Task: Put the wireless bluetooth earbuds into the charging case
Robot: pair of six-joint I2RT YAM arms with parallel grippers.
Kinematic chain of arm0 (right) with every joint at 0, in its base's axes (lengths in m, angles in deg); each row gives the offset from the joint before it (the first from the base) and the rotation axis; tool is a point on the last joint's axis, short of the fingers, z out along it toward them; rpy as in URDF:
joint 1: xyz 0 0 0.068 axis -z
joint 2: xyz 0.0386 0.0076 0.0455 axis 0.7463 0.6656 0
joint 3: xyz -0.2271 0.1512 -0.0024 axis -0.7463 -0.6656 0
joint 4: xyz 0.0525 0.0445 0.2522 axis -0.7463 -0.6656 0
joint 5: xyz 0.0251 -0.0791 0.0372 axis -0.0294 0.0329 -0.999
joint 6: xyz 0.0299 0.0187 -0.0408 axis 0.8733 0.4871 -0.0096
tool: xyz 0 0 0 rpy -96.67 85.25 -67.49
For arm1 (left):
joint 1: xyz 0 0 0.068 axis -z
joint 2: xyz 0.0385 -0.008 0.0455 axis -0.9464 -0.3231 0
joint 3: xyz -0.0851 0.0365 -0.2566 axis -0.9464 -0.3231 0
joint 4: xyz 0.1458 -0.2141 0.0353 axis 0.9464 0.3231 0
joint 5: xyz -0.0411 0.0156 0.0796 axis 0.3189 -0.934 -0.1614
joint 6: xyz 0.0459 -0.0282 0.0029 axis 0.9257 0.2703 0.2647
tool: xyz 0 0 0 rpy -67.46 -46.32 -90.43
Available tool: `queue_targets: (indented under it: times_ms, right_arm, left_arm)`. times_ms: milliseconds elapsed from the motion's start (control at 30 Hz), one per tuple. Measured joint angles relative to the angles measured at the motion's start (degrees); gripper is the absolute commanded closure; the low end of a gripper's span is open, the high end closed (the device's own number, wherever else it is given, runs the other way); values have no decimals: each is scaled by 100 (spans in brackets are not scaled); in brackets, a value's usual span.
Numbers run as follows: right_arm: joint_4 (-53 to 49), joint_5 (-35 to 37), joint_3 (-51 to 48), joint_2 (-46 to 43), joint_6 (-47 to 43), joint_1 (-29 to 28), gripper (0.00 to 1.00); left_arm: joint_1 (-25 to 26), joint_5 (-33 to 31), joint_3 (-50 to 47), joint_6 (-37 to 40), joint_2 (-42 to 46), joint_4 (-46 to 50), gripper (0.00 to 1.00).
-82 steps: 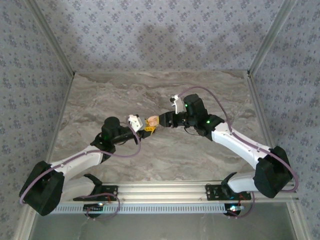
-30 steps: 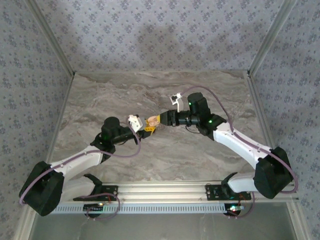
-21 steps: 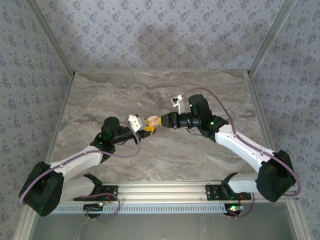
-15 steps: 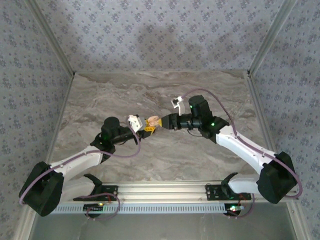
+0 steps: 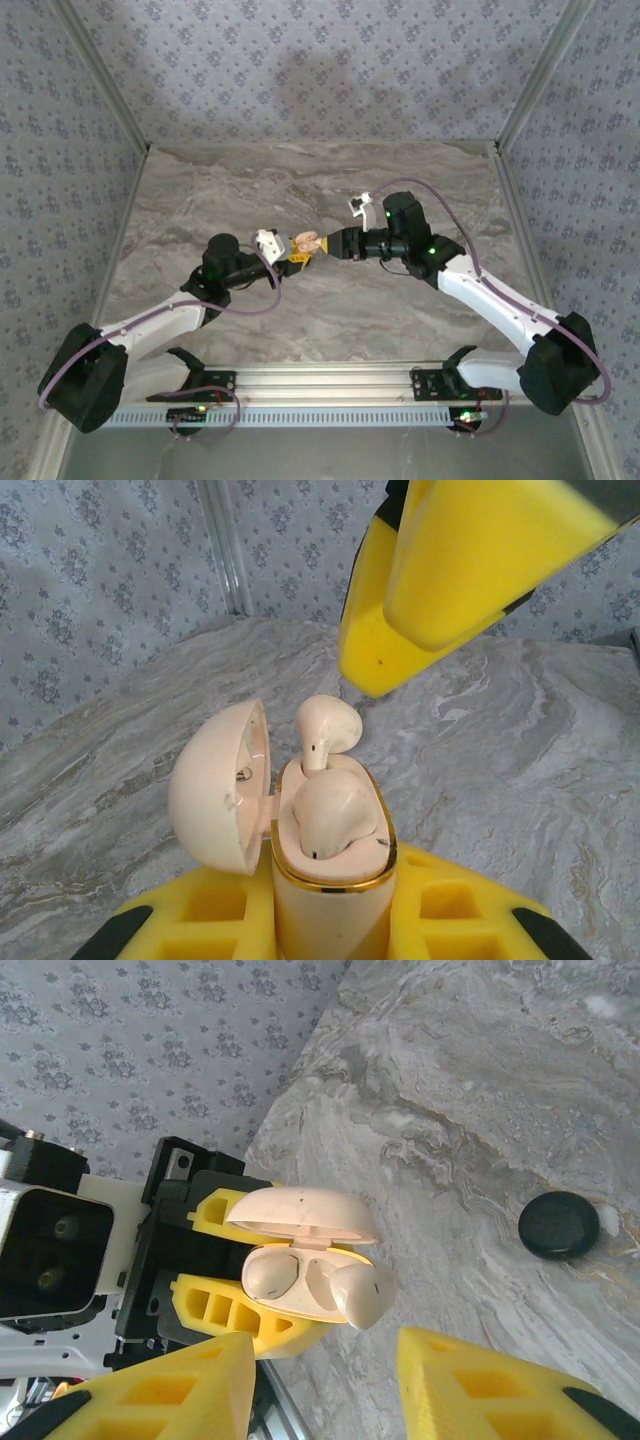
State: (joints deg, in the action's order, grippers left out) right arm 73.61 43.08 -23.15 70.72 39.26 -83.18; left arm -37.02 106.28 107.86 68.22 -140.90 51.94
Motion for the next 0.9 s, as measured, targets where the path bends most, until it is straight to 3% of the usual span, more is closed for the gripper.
queue_targets:
  times_ms: [333, 700, 900]
  right_arm:
    - [76, -103, 4, 278, 9, -122, 67]
    - [131, -153, 4, 278, 9, -190, 67]
    - [33, -146, 4, 179, 2, -221, 61]
  left_arm:
    - [0, 0, 0, 2, 0, 0, 98]
    - [0, -2, 0, 2, 0, -9, 98]
    - [0, 2, 0, 2, 0, -9, 98]
